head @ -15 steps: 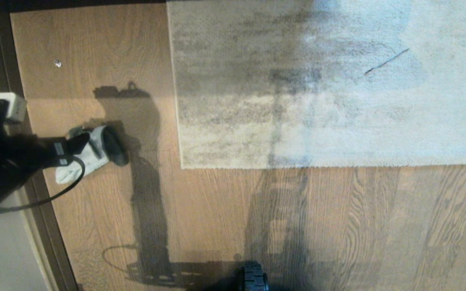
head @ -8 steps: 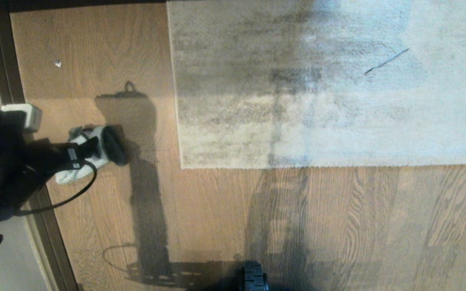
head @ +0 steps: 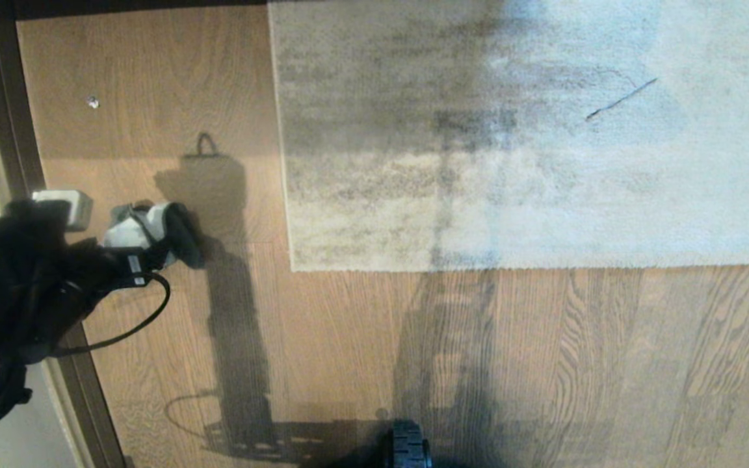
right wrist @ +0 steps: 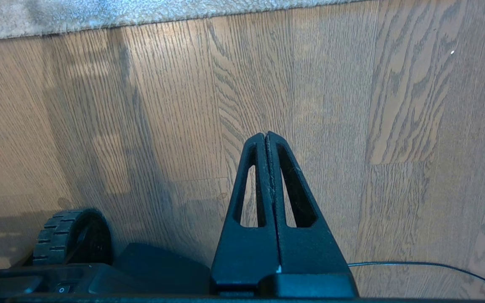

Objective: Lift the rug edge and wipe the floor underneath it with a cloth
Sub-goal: Pick up the rag

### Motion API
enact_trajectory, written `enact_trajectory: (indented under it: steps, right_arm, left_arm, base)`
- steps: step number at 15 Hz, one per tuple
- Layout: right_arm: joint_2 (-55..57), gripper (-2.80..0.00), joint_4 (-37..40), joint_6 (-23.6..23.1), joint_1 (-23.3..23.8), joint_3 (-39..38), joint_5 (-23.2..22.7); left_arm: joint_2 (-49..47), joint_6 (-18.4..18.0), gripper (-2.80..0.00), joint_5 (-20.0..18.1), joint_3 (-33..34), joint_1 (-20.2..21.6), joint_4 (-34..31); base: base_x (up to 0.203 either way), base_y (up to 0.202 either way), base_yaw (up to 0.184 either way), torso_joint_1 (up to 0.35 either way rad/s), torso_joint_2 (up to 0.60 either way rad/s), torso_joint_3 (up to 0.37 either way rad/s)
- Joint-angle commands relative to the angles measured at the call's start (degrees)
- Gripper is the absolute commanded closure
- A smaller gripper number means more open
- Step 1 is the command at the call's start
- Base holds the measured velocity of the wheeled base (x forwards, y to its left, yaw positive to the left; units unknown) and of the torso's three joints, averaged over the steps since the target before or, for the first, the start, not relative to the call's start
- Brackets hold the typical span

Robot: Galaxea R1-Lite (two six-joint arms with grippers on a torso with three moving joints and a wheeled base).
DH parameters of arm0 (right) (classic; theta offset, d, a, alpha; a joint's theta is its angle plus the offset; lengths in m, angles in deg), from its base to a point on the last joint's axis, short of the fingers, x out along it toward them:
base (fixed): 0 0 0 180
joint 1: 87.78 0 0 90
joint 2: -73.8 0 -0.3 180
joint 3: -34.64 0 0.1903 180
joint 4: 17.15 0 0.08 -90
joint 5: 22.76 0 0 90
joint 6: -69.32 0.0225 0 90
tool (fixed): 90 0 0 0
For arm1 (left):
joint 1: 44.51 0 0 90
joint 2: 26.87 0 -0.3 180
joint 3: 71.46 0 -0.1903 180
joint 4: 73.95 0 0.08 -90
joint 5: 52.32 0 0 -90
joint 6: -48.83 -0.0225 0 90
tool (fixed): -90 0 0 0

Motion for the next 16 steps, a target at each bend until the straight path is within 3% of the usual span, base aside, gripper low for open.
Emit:
enact_trajectory:
  steps: [1, 5, 10, 11, 16]
  right_arm:
    - [-0.02, 0.0, -0.02, -0.05, -0.02, 0.0, 0.04]
    - [-0.02, 0.0, -0.02, 0.04, -0.02, 0.0, 0.04]
    - [-0.02, 0.0, -0.02, 0.04, -0.02, 0.0, 0.04]
    - [-0.02, 0.0, -0.02, -0.01, -0.02, 0.0, 0.04]
    - [-0.02, 0.0, -0.02, 0.04, -0.02, 0.0, 0.04]
  left_arm:
    - [-1.59, -0.12, -2.8, -0.8, 0.15, 0.08, 0.76]
    - [-4.13, -0.87, -2.8, -1.09, 0.8, 0.27, 4.95]
    - [-4.62, -1.05, -2.8, -1.17, 0.86, 0.21, 5.09]
    - [-4.71, -1.05, 0.0, -1.17, 0.86, 0.21, 5.09]
    - [-5.6, -1.05, 0.0, -1.09, 0.5, 0.3, 5.09]
  base:
    - [0.0, 0.0, 0.0, 0.0, 0.0, 0.0]
    - [0.0, 0.0, 0.0, 0.0, 0.0, 0.0]
    - [0.0, 0.0, 0.0, 0.0, 0.0, 0.0]
    - [0.0, 0.0, 0.0, 0.0, 0.0, 0.0]
    - [0.0, 0.0, 0.0, 0.0, 0.0, 0.0]
